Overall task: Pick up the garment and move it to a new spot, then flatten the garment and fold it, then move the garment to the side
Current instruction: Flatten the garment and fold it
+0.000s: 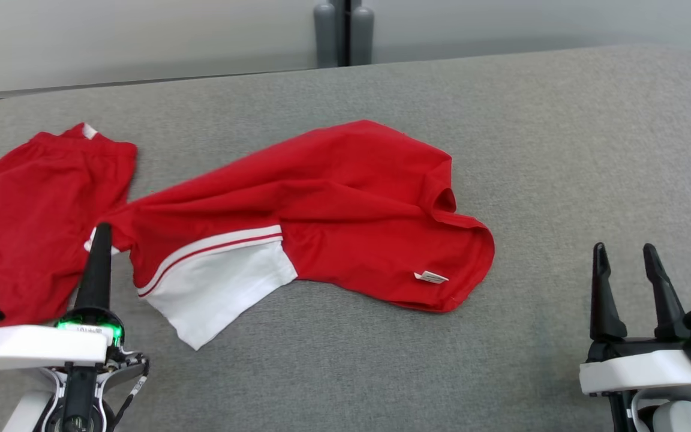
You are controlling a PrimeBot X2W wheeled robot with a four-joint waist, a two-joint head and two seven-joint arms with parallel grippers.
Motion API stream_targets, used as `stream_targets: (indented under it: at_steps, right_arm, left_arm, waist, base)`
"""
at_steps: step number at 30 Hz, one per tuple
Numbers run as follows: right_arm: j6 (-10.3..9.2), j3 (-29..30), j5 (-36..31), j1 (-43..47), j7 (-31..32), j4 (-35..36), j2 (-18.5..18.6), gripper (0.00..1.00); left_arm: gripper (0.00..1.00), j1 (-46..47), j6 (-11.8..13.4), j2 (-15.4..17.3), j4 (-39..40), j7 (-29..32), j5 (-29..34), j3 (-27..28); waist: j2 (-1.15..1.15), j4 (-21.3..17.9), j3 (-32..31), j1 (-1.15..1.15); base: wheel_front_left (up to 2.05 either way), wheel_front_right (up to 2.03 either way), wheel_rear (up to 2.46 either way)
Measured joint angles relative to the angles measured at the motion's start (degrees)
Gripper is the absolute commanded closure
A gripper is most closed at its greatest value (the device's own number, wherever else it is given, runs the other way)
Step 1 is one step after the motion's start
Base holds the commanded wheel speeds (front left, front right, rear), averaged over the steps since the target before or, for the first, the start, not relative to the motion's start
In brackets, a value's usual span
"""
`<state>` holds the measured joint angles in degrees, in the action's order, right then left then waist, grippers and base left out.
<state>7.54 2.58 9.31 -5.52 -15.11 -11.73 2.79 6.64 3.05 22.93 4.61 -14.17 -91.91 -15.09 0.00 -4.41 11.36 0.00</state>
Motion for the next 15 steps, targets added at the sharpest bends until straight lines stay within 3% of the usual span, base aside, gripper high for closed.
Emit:
stream_targets:
  at_steps: [1,2,4,6,10,11,15]
  right_arm:
    - [0.0,-0.3,-0.1,0.0,0.0,-0.1,0.0,0.0]
    - [0.0,-0.7,-0.4,0.0,0.0,-0.2,0.0,0.0]
    - [0.0,-1.1,-0.5,0.0,0.0,-0.3,0.0,0.0]
    - [0.0,-1.3,-0.7,0.5,0.0,-0.4,0.0,0.0]
    - [0.0,-1.6,-1.2,1.0,0.0,-0.7,0.0,0.0]
    - [0.0,-1.6,-1.2,1.0,0.0,-0.7,0.0,0.0]
    - [0.0,-1.9,-1.7,1.7,0.0,-1.1,0.0,0.0]
  left_arm:
    - [0.56,-0.1,-0.8,-0.4,-1.5,-0.1,1.0,0.1]
    - [0.0,-0.1,-1.1,-0.8,-3.0,-0.4,2.8,0.3]
    - [0.0,0.1,-2.1,-1.9,-6.5,-0.8,8.6,1.5]
    - [0.0,0.9,-3.2,-3.1,-8.5,-0.8,20.6,5.0]
    - [0.0,-0.2,-4.0,-10.3,-6.5,-1.0,43.5,12.8]
    - [0.0,-0.2,-4.0,-10.3,-6.5,-1.0,43.5,12.8]
    - [0.0,-6.6,-6.6,-17.1,-5.5,-1.0,56.0,13.5]
  waist:
    - [0.0,0.5,-0.3,0.0]
    - [0.0,0.9,-0.6,0.0]
    - [0.0,1.7,-1.2,0.0]
    - [0.0,2.4,-1.5,0.0]
    - [0.0,3.5,-1.9,0.0]
    - [0.0,3.5,-1.9,0.0]
    - [0.0,3.9,-2.2,0.0]
  base:
    - [0.0,0.0,0.0]
    - [0.0,0.0,0.0]
    - [0.0,0.0,0.0]
    - [0.0,0.0,0.0]
    - [0.0,0.0,0.0]
    - [0.0,0.0,0.0]
    - [0.0,0.0,0.0]
